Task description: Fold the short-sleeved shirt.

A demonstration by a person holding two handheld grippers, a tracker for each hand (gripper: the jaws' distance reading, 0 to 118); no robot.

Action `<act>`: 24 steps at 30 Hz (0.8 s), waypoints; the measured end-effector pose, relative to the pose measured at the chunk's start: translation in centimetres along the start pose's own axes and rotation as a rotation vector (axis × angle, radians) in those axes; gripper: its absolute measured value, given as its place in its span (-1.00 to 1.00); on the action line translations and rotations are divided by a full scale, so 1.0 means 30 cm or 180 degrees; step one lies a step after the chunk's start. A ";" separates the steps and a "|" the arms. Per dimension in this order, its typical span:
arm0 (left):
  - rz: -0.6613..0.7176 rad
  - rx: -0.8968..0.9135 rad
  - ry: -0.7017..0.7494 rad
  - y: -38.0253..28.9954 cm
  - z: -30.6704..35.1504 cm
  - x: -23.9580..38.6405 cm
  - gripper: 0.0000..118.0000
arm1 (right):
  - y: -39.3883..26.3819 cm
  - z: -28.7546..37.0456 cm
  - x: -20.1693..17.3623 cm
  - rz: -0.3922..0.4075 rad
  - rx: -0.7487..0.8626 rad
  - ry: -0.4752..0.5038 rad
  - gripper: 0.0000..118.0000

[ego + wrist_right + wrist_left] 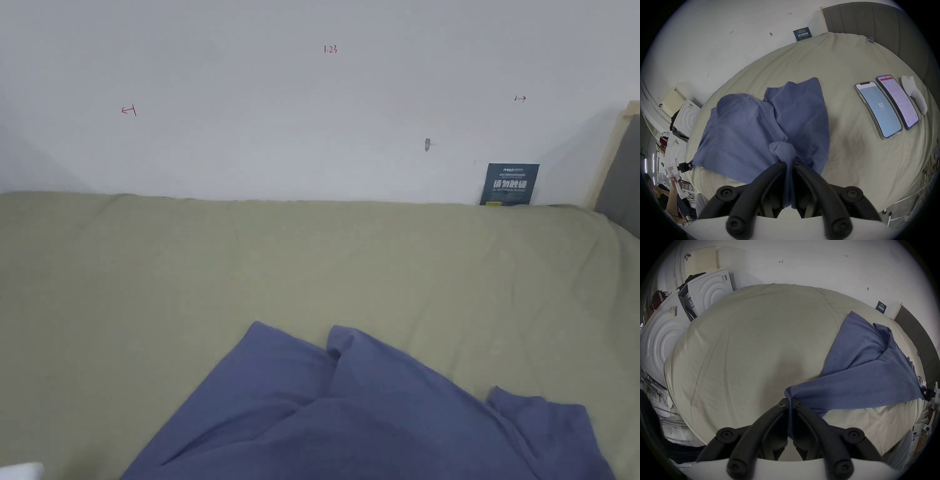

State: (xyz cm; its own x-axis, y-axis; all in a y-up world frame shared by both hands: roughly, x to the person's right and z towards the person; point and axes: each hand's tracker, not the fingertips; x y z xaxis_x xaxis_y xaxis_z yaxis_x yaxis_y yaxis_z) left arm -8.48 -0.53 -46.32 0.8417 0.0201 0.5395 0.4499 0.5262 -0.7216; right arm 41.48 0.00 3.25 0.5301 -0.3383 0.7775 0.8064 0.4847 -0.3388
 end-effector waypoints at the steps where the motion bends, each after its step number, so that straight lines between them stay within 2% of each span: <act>1: 0.0022 -0.0029 -0.0011 0.004 0.000 -0.014 -0.98 | -0.002 -0.010 0.001 0.0012 -0.0005 -0.0019 -0.92; 3: 0.0095 -0.0064 -0.0029 0.005 -0.003 -0.017 -0.98 | 0.001 -0.027 -0.011 0.0016 -0.0035 -0.0087 -0.89; 4: 0.0094 -0.0070 -0.0036 0.005 -0.003 -0.015 -0.98 | 0.003 -0.034 -0.014 0.0007 -0.0066 -0.0123 -0.80; 5: 0.0094 -0.0057 -0.0047 0.009 -0.031 -0.037 -0.96 | 0.004 -0.036 -0.019 0.0012 -0.0093 -0.0174 -0.50; 6: 0.0100 -0.0010 -0.0116 0.008 -0.028 -0.046 -0.59 | 0.001 -0.048 -0.020 0.0027 -0.0095 -0.0306 0.23; 7: 0.0053 0.0017 -0.0134 0.005 -0.013 -0.050 0.15 | -0.001 -0.039 -0.030 0.0043 -0.0080 -0.0315 0.73; 8: 0.0029 -0.0002 -0.0124 0.003 -0.007 -0.052 0.92 | -0.006 -0.023 -0.040 0.0085 -0.0013 -0.0322 1.00; 9: 0.0006 -0.0014 -0.0134 -0.009 0.026 -0.052 0.97 | -0.013 0.010 -0.064 0.0233 0.0189 -0.0399 1.00; 11: -0.0015 0.0083 -0.0087 -0.031 0.092 -0.023 0.96 | -0.046 0.074 -0.140 0.0391 0.0295 -0.0554 1.00; 14: 0.0010 0.0171 -0.0127 -0.042 0.183 -0.029 0.96 | -0.084 0.119 -0.231 0.0666 0.0369 -0.0463 0.95; 15: 0.0033 0.0237 -0.0214 -0.065 0.230 -0.017 0.96 | -0.118 0.153 -0.287 0.0768 0.0526 -0.0324 0.68; 16: 0.0048 0.0265 -0.0263 -0.077 0.253 -0.012 0.92 | -0.138 0.174 -0.318 0.0814 0.0594 -0.0286 0.31; 17: 0.0047 0.0280 -0.0337 -0.094 0.262 -0.031 0.74 | -0.172 0.200 -0.370 0.0829 0.0661 -0.0271 -0.14; 18: 0.0057 0.0305 -0.0413 -0.114 0.283 -0.032 -0.24 | -0.206 0.219 -0.407 0.0846 0.0686 -0.0249 -0.79; 19: 0.0010 0.0266 -0.0500 -0.136 0.304 -0.025 -1.00 | -0.243 0.233 -0.447 0.0843 0.0715 -0.0209 -0.96; 21: 0.0037 0.0487 -0.0292 -0.182 0.310 -0.023 -1.00 | -0.312 0.233 -0.517 0.0830 0.0703 -0.0001 -0.96; 23: -0.0032 0.0233 -0.0383 -0.221 0.286 -0.041 -1.00 | -0.375 0.225 -0.562 0.0948 0.0553 0.0129 -0.97; 24: 0.0096 0.0212 -0.0537 -0.237 0.278 -0.047 -1.00 | -0.404 0.221 -0.590 0.0981 0.0565 0.0102 -0.97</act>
State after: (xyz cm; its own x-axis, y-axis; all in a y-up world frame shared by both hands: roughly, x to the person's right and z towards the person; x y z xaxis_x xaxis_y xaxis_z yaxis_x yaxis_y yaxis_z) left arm -15.36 2.80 -38.34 0.7900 0.1761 0.5873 0.3998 0.5782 -0.7112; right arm 20.59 5.46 -2.89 0.7516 -0.1781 0.6351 0.5505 0.6997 -0.4554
